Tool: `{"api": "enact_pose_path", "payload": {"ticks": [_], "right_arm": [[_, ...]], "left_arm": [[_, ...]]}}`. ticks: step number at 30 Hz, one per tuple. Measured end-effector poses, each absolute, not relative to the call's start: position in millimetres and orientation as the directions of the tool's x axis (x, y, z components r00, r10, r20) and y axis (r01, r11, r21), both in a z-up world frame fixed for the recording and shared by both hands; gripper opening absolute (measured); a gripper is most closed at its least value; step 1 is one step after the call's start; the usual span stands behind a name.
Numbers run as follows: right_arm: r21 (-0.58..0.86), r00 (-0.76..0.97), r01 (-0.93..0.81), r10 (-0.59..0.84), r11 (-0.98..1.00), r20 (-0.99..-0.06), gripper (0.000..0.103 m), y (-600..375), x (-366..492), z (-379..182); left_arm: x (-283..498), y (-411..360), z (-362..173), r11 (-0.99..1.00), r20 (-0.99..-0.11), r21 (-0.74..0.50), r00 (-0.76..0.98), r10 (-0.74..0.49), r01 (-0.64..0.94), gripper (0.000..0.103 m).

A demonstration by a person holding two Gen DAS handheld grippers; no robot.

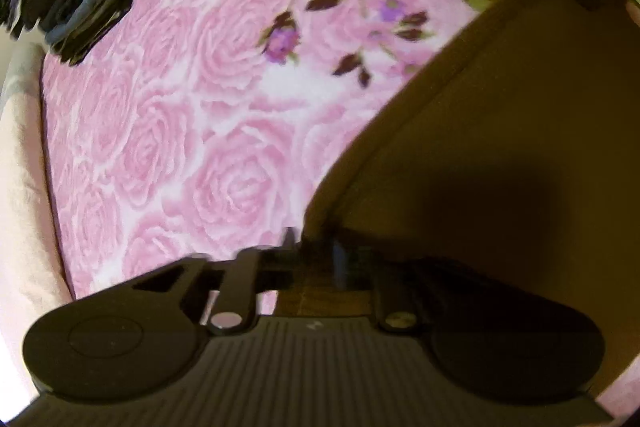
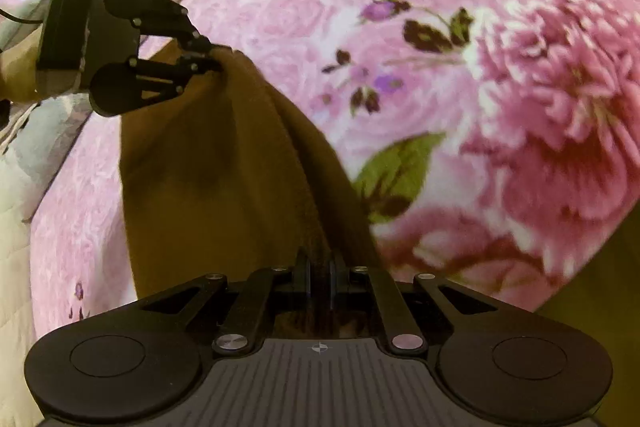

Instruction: Fold clothes

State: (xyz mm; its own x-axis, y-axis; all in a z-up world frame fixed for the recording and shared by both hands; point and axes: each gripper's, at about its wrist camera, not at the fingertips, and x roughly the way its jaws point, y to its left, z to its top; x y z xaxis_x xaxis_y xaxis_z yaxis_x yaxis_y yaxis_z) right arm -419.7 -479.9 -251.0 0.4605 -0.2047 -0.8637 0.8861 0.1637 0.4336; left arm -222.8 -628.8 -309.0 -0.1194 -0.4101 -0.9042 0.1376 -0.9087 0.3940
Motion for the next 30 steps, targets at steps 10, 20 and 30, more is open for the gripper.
{"api": "enact_pose_path", "payload": {"ticks": [10,20,30], "right_arm": [[0.286,0.326,0.944,-0.322,0.168,-0.889,0.078,-468,-414,-216],[0.255,0.291,0.955,-0.314,0.149,-0.904,0.078,-506,-383,-266],[0.301,0.348,0.934,-0.298,0.192,-0.889,0.078,-499,-399,-244]], "left_arm": [[-132,-629,-260,-0.753,-0.898,0.278,-0.117,-0.424,0.596,0.035],[-81,-578,-309,-0.582,-0.934,0.156,-0.071,-0.349,0.798,0.036],[-97,-506,-262,-0.721,-0.868,0.291,-0.143,-0.476,0.629,0.041]]}}
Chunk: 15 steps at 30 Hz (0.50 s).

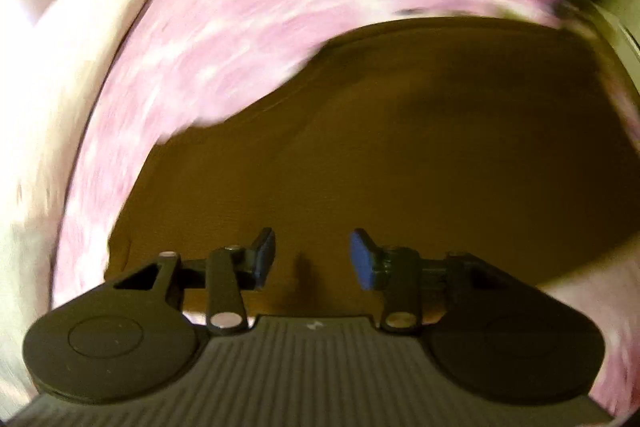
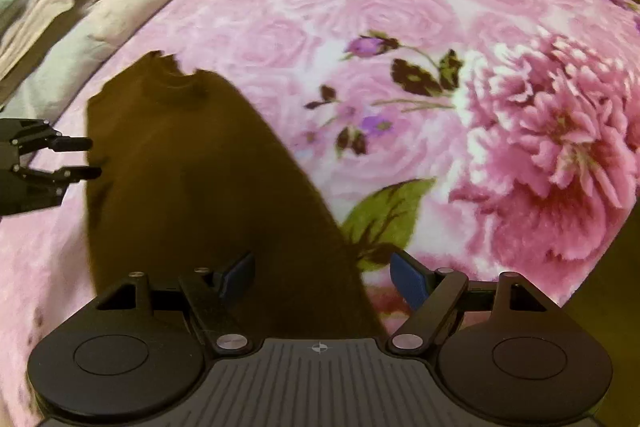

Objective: Fold clothes
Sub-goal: 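Open both tools and release the lengthwise-folded cardigan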

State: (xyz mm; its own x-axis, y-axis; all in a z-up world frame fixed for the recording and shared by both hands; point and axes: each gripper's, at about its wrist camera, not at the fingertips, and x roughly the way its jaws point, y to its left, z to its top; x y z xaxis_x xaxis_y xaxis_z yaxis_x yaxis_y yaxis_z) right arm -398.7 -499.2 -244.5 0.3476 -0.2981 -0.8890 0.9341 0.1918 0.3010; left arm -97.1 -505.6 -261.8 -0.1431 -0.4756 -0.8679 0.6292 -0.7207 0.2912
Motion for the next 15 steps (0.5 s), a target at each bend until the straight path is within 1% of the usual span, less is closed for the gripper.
{"api": "enact_pose_path", "payload": {"ticks": [2,4,5,6,11,15], "right_arm": [[0.299,0.345,0.935,-0.295,0.193,-0.891,0.078,-499,-401,-242],[0.296,0.343,0.935,-0.292,0.193,-0.893,0.078,-500,-404,-240],[0.302,0.344,0.936,-0.296,0.181,-0.891,0.078,-499,-405,-240],[0.308,0.346,0.936,-0.3,0.167,-0.889,0.078,-498,-407,-240],[0.306,0.34,0.94,-0.304,0.154,-0.89,0.078,-482,-409,-239],[0.305,0.336,0.941,-0.291,0.148,-0.896,0.078,-463,-411,-239]], "left_arm": [[-117,-458,-260,-0.809,-0.854,0.336,-0.207,-0.478,0.483,0.045],[-137,-411,-264,-0.875,-0.845,0.36,-0.284,-0.453,0.323,0.054],[-145,-391,-269,-0.896,-0.843,0.369,-0.318,-0.434,0.246,0.056],[-153,-371,-273,-0.91,-0.841,0.378,-0.349,-0.414,0.169,0.062],[-183,-316,-307,-0.865,-0.81,0.5,-0.376,-0.45,-0.042,0.063],[-196,-319,-320,-0.84,-0.783,0.542,-0.379,-0.494,-0.024,0.062]]}}
